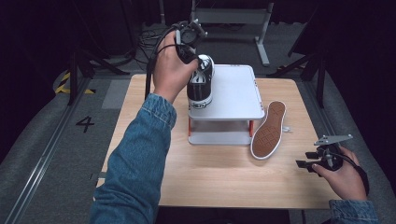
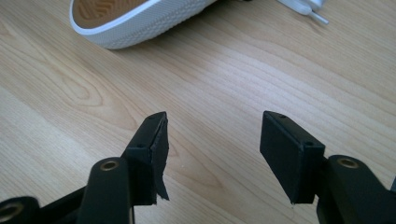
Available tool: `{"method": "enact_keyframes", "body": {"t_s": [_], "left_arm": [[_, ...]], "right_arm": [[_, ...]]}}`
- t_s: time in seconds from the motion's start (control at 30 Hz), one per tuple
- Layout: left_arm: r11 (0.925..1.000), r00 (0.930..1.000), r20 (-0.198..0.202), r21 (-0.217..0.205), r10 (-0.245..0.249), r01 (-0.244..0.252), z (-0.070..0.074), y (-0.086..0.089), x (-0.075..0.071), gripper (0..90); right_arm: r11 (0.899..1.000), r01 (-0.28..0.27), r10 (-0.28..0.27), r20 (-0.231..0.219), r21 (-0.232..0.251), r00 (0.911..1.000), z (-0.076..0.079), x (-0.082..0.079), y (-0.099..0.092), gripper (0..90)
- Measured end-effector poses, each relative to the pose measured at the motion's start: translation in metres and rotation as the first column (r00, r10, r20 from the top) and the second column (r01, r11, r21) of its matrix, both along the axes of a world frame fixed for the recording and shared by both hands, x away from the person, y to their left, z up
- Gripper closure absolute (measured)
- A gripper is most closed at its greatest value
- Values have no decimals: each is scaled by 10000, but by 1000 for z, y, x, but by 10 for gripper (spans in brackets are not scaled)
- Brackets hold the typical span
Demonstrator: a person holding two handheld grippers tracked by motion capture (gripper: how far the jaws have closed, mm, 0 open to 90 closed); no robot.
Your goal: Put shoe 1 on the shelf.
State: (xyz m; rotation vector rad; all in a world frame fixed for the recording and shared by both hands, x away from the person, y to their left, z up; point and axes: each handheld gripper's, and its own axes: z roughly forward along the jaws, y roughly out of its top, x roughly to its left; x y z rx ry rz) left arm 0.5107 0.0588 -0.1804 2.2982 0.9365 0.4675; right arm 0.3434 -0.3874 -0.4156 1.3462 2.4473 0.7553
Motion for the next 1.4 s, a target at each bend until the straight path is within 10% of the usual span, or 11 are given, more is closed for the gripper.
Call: {"method": "enact_keyframes", "body": {"t_s": [0.5, 1.13, 1.23, 1.4], "left_arm": [[9986, 9998, 167, 504, 138, -146, -24, -31, 29, 871], [9965, 9983, -535, 787, -243, 284, -44, -48, 25, 852], [9993, 9983, -477, 150, -339, 346, -41, -41, 23, 621], [9976, 9963, -576, 240, -635, 650, -33, -31, 8, 464]], "right_arm": [[9997, 245, -246, 86, 94, 9997, 1, -3, -12, 430], [9995, 286, -286, -37, 131, 9996, -1, -2, -10, 428], [9995, 265, -265, 1, 144, 9996, -1, -1, -10, 427], [9996, 252, -252, -28, 92, 9997, -2, 1, -7, 428]]}}
